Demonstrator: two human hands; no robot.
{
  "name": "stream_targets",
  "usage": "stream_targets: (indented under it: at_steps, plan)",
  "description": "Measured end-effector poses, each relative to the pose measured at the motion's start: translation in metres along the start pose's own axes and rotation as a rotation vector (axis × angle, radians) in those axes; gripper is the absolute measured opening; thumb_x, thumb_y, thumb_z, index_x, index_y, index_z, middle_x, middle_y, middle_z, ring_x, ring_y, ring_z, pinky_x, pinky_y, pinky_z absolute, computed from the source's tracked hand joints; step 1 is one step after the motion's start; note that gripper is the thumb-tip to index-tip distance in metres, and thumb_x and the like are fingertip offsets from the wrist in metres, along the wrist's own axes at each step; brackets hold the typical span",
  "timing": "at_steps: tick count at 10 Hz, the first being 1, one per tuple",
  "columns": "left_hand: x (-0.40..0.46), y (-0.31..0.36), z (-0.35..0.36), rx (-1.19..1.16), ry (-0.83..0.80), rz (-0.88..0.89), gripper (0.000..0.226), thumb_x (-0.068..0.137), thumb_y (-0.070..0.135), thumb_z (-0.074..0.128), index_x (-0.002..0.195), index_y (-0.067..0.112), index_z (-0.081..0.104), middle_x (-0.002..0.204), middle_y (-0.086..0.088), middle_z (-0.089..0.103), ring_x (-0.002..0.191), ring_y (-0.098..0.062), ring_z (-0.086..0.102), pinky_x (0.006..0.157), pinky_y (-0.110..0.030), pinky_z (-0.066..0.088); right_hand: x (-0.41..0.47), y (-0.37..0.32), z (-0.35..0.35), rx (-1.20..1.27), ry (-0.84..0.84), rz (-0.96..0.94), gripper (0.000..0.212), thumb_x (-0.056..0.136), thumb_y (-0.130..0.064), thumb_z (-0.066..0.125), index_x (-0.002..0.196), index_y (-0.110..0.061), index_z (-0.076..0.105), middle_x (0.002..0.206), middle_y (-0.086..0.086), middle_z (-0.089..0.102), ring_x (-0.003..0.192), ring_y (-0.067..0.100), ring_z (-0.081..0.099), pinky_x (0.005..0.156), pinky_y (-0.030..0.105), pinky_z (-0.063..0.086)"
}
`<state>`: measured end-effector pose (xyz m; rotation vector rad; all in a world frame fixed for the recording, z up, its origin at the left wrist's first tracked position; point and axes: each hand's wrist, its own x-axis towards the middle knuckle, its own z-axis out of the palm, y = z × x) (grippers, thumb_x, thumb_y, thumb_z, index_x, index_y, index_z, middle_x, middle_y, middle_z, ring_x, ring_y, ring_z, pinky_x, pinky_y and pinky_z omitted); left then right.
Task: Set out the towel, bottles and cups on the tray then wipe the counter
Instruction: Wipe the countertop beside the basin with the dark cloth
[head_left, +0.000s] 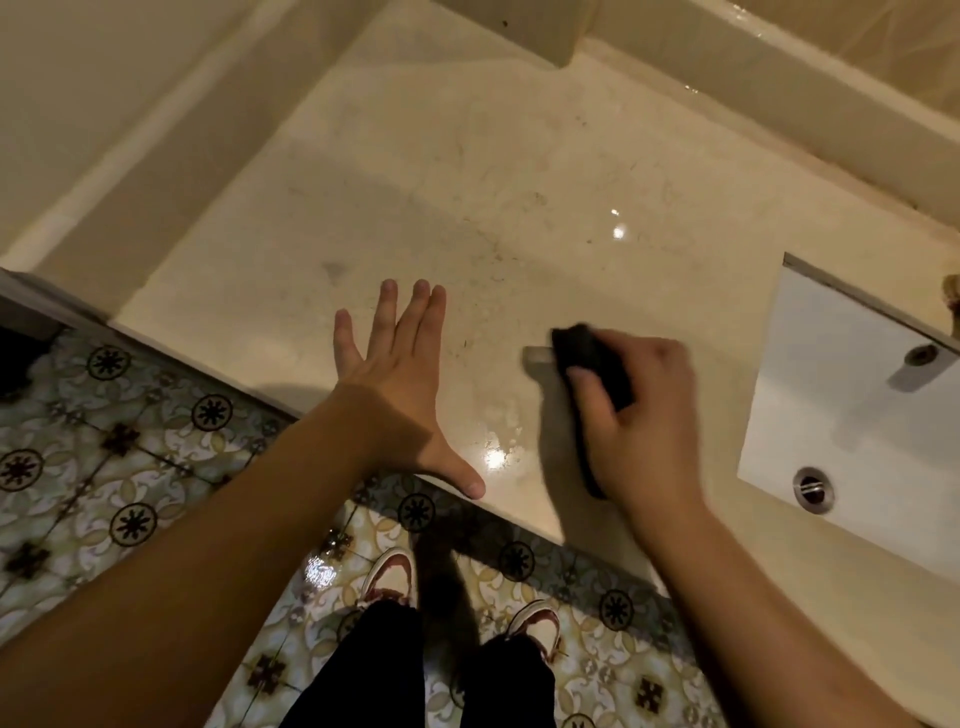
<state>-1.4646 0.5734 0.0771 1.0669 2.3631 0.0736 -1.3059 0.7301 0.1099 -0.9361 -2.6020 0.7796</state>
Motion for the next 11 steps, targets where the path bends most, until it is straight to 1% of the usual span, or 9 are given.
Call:
stream_targets:
  at_steps: [1, 2, 4, 5, 7, 8, 9, 10, 11]
  plan:
    - [-0.003, 0.000, 0.001, -0.023, 0.023, 0.005, 0.180, 0.007, 0.102, 0.048, 0.137, 0.023, -0.048, 0.153, 0.004, -0.045, 0.131, -0.018, -0.052, 0.107, -0.059, -0.029, -0.010, -0.030, 0.044, 0.015, -0.067, -0.057, 0.034, 0.096, -0.029, 0.064, 0.129, -0.023, 0.065, 0.116, 0.006, 0.056, 0.106, 0.016, 0.045, 0.091, 0.020, 0.036]
    - [-0.003, 0.002, 0.002, -0.001, 0.014, -0.006, 0.180, 0.008, 0.102, 0.051, 0.140, 0.024, -0.044, 0.152, 0.004, -0.047, 0.131, -0.018, -0.053, 0.108, -0.061, -0.027, -0.014, -0.030, 0.062, -0.065, -0.052, -0.085, 0.031, 0.097, -0.034, 0.061, 0.126, -0.022, 0.065, 0.115, 0.004, 0.055, 0.104, 0.021, 0.048, 0.084, 0.042, 0.047]
    - [0.005, 0.002, 0.002, 0.077, -0.043, -0.067, 0.175, 0.008, 0.100, 0.054, 0.131, 0.030, -0.050, 0.141, 0.004, -0.058, 0.125, -0.022, -0.058, 0.103, -0.060, -0.030, -0.002, 0.014, 0.042, -0.068, 0.037, -0.044, 0.032, 0.096, -0.035, 0.061, 0.121, -0.017, 0.067, 0.109, 0.007, 0.055, 0.095, 0.016, 0.044, 0.077, 0.037, 0.045]
    - [0.003, 0.000, 0.004, 0.064, 0.008, -0.035, 0.176, 0.002, 0.103, 0.043, 0.136, 0.031, -0.045, 0.143, 0.006, -0.056, 0.127, -0.020, -0.057, 0.100, -0.057, -0.034, -0.003, 0.052, 0.015, -0.107, 0.102, 0.047, 0.031, 0.097, -0.032, 0.062, 0.121, -0.014, 0.067, 0.109, 0.011, 0.054, 0.094, 0.014, 0.041, 0.079, 0.031, 0.035]
    - [-0.007, 0.001, -0.002, 0.050, 0.042, 0.018, 0.173, 0.013, 0.105, 0.044, 0.147, 0.026, -0.032, 0.152, 0.001, -0.047, 0.131, -0.022, -0.053, 0.105, -0.060, -0.030, -0.006, 0.096, -0.038, -0.224, 0.109, 0.253, 0.034, 0.102, -0.029, 0.056, 0.130, -0.011, 0.060, 0.118, 0.022, 0.053, 0.110, 0.040, 0.050, 0.089, 0.041, 0.042]
    - [-0.014, 0.001, -0.009, 0.023, 0.026, 0.051, 0.167, 0.024, 0.101, 0.053, 0.151, 0.026, -0.026, 0.155, -0.001, -0.042, 0.134, -0.023, -0.050, 0.108, -0.061, -0.026, -0.013, 0.087, -0.047, -0.145, 0.144, 0.336, 0.036, 0.101, -0.032, 0.057, 0.132, -0.013, 0.059, 0.122, 0.019, 0.053, 0.113, 0.038, 0.052, 0.090, 0.039, 0.041]
    - [-0.021, 0.002, -0.020, 0.012, 0.019, 0.063, 0.143, 0.048, 0.090, 0.064, 0.157, 0.029, -0.007, 0.164, -0.001, -0.022, 0.146, -0.026, -0.031, 0.113, -0.059, -0.017, -0.015, 0.066, -0.051, -0.001, 0.268, 0.348, 0.038, 0.098, -0.037, 0.060, 0.130, -0.017, 0.060, 0.118, 0.006, 0.053, 0.110, 0.028, 0.057, 0.091, 0.033, 0.042]
    - [-0.033, 0.012, -0.034, -0.093, 0.099, 0.112, 0.099, 0.069, 0.074, 0.068, 0.150, 0.030, 0.031, 0.156, 0.002, 0.032, 0.146, -0.020, 0.022, 0.120, -0.054, 0.010, -0.015, 0.042, -0.053, 0.129, 0.238, 0.338, 0.042, 0.095, -0.043, 0.064, 0.132, -0.025, 0.056, 0.113, -0.009, 0.045, 0.101, 0.014, 0.055, 0.087, 0.028, 0.045]
    - [-0.052, 0.027, -0.042, -0.364, 0.065, 0.157, 0.076, 0.075, 0.060, 0.076, 0.137, 0.026, 0.049, 0.138, 0.008, 0.051, 0.123, -0.004, 0.053, 0.103, -0.037, 0.045, -0.020, 0.028, -0.054, 0.183, 0.073, 0.237, 0.040, 0.094, -0.040, 0.066, 0.130, -0.026, 0.058, 0.112, -0.010, 0.050, 0.097, 0.010, 0.058, 0.078, 0.016, 0.047]
